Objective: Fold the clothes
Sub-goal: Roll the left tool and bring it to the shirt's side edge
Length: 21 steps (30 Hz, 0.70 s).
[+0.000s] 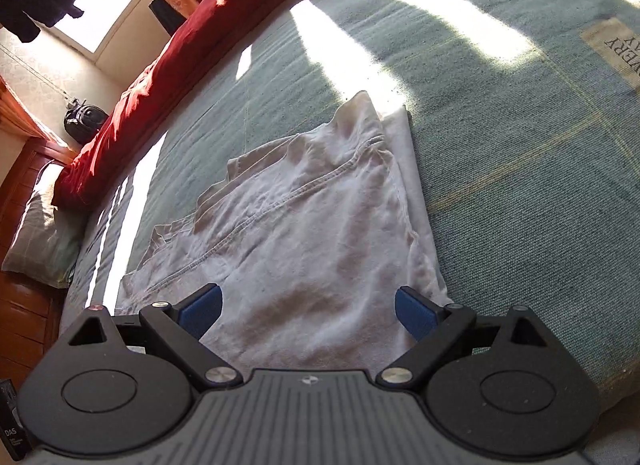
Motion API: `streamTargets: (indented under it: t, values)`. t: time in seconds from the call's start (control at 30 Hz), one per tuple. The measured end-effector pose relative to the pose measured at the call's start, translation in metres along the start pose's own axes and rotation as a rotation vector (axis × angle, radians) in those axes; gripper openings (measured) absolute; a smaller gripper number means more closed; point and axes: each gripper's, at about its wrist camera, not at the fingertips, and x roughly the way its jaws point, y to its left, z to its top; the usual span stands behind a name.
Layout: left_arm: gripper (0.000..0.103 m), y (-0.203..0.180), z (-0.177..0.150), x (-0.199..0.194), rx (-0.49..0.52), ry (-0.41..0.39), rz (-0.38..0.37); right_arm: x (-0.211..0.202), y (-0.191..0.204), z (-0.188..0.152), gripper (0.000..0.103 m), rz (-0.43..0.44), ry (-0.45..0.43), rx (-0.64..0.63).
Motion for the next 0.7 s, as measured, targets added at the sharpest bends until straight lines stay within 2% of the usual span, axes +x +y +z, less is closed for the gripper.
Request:
streamTargets:
  t: [0.17,0.3,0.53,0.7]
  values:
    - [0.071,0.009,-0.004,0.003,-0.016,0.027,0.039,0.002,-0.004,-0.007,0.096,0.0,0.01,0.0]
    - [0.071,0.014,0.001,-0.002,-0.023,0.013,0.046,-0.004,-0.001,-0.006,0.096,-0.008,0.008,-0.001]
    - [0.071,0.001,0.024,0.001,0.003,-0.05,0.003,-0.018,0.011,-0.008,0.096,-0.009,-0.014,-0.034]
    - [0.071,-0.007,0.034,0.017,-0.005,-0.061,-0.044,-0.022,0.016,-0.011,0.096,-0.016,-0.013,-0.049]
